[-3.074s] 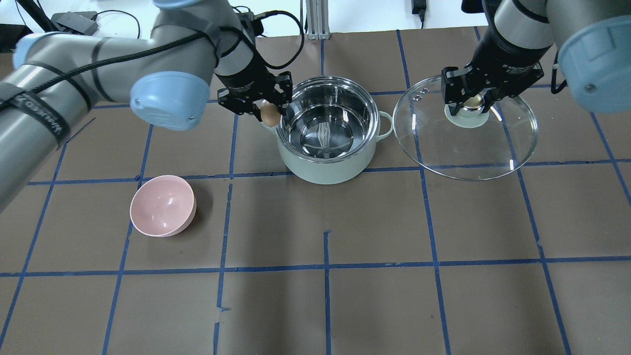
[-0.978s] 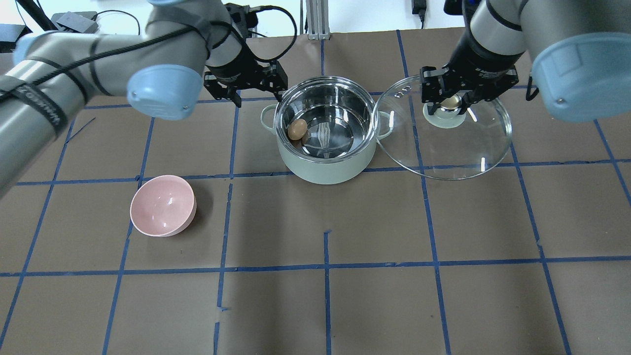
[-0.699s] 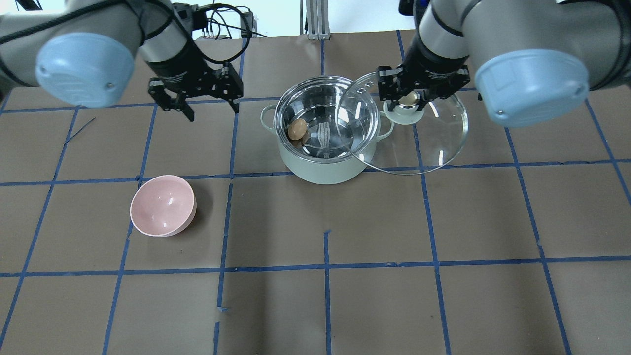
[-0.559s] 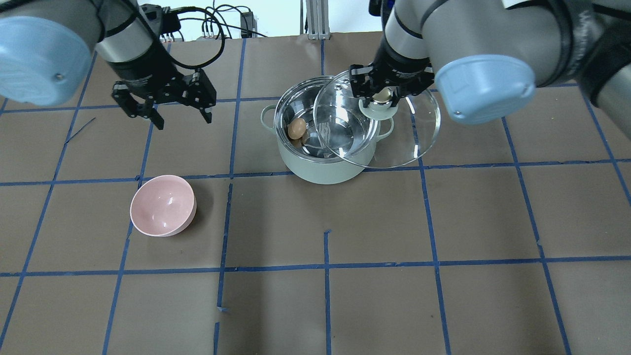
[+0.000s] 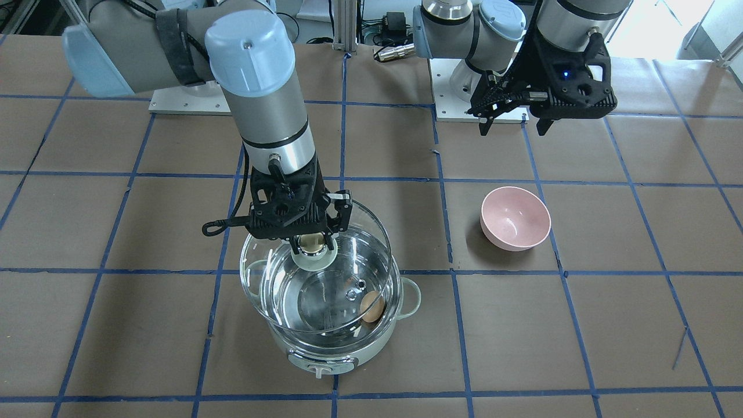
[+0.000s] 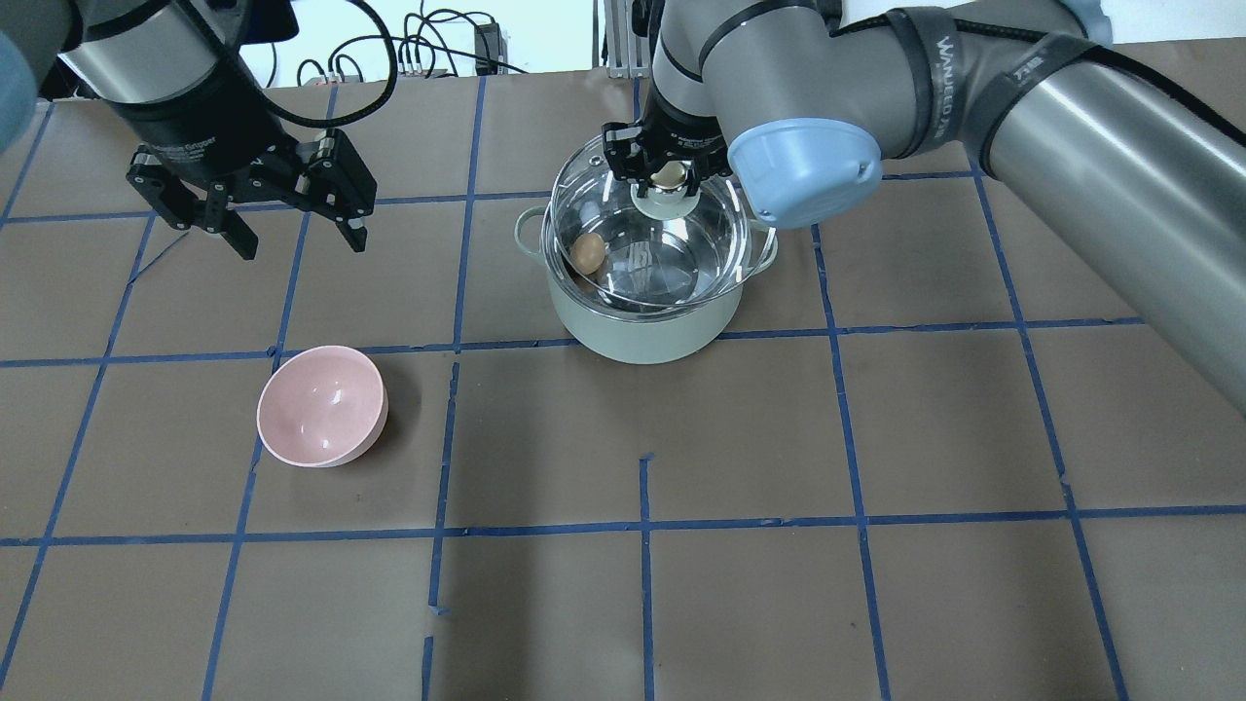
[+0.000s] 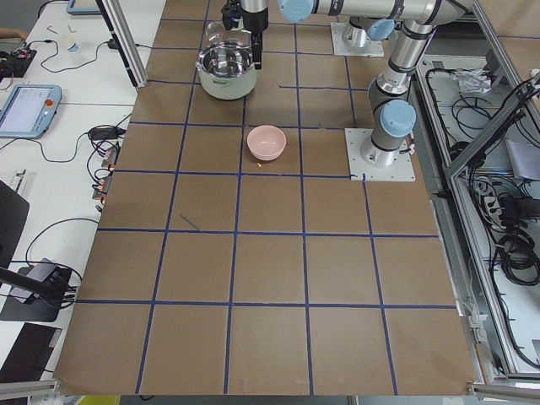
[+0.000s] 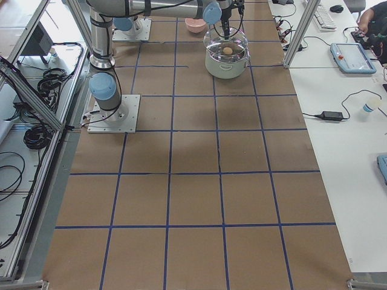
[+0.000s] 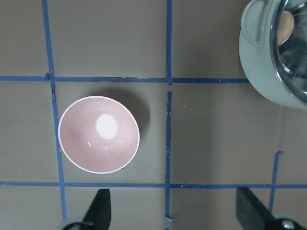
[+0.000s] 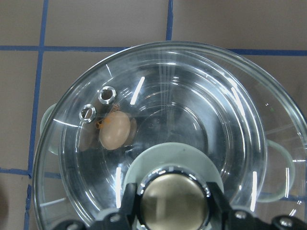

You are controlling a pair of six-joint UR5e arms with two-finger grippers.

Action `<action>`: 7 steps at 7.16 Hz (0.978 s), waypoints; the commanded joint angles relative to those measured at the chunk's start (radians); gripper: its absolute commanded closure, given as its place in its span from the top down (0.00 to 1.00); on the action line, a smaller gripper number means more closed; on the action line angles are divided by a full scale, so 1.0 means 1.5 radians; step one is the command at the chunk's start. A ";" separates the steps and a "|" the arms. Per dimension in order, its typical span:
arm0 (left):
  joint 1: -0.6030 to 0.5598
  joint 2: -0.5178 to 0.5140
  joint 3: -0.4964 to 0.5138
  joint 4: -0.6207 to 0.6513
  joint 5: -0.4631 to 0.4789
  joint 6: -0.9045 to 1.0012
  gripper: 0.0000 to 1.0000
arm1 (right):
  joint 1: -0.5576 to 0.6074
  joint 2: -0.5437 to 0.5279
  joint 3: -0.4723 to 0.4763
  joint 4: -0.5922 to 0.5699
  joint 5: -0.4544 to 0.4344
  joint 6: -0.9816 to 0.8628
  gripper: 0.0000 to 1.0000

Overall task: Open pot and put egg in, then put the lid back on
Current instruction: 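Carry the glass lid over the pot with the right gripper while the left gripper withdraws, then lower the lid onto the pot and open the right gripper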

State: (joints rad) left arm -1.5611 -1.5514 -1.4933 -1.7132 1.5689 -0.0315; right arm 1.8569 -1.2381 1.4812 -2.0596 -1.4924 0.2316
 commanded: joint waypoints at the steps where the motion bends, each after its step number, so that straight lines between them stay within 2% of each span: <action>1: -0.021 0.003 -0.002 0.010 0.015 -0.016 0.92 | 0.002 0.032 -0.003 -0.034 0.006 0.005 0.39; 3: -0.028 0.031 -0.021 0.008 0.062 -0.021 1.00 | 0.011 0.045 -0.003 -0.034 0.007 0.018 0.40; 7: -0.011 0.023 -0.036 0.040 0.047 -0.003 1.00 | 0.017 0.054 -0.003 -0.047 0.000 0.034 0.40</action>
State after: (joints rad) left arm -1.5867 -1.5137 -1.5447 -1.6683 1.6407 -0.0473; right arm 1.8813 -1.1580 1.4766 -2.1259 -1.4876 0.2820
